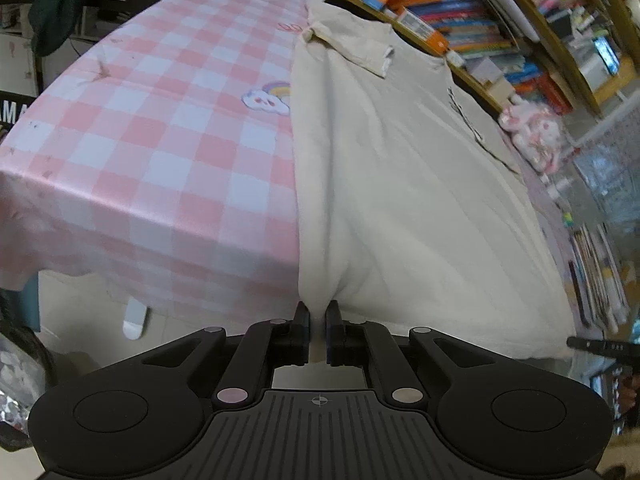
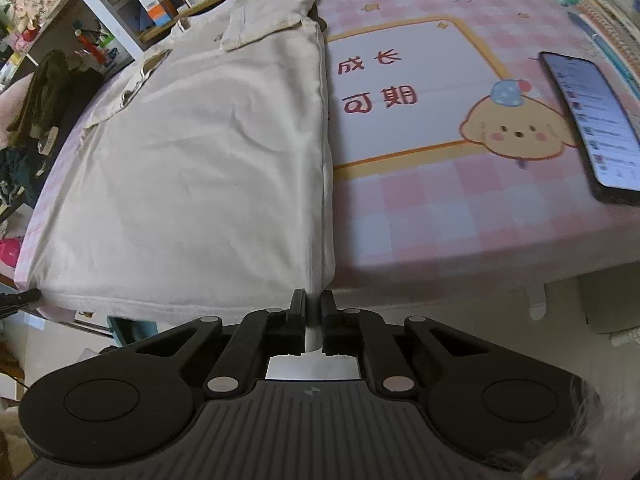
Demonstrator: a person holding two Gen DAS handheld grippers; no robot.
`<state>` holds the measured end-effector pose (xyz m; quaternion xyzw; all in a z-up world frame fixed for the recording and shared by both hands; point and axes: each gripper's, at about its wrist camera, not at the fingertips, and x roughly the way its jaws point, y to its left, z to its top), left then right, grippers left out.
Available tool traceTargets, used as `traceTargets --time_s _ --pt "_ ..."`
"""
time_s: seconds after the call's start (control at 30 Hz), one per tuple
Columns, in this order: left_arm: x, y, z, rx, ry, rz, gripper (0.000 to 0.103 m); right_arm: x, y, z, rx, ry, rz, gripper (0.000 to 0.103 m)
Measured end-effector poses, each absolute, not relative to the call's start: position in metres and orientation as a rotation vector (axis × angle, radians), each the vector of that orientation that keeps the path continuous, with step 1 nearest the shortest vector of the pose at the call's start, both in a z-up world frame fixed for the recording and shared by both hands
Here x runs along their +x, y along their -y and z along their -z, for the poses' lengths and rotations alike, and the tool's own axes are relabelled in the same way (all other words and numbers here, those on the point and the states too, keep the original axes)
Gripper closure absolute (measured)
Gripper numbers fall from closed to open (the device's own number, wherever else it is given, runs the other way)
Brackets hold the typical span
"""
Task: Fold clothes
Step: 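Lift the hem with both grippers and fold it over toward the collar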
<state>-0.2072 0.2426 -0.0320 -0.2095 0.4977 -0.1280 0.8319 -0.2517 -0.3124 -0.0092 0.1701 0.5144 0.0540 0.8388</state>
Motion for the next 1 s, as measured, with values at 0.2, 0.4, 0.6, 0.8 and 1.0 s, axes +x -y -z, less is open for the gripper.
traceTargets --time_s 0.2,0.4,0.6,0.8,1.0 --pt "-0.235 -0.242 0.051 -0.454 -1.174 0.302 0.097 -0.282 0.321 0.009 0.379 -1.149 -0.096 0.097" --pt "-0.258 -0.239 0.076 -0.443 -1.289 0.37 0.097 -0.316 0.328 0.028 0.415 -1.259 -0.059 0.097" --pt "-0.246 -0.242 0.041 -0.534 -1.146 0.474 0.097 -0.324 0.331 0.024 0.485 -1.285 -0.082 0.097" --pt "-0.202 -0.264 -0.012 -0.66 -0.832 0.514 0.097 -0.293 0.356 -0.04 0.649 -1.028 -0.177 0.097" --pt "-0.144 -0.262 -0.042 -0.78 -0.63 0.438 0.097 -0.246 0.386 -0.091 0.865 -0.635 -0.178 0.097"
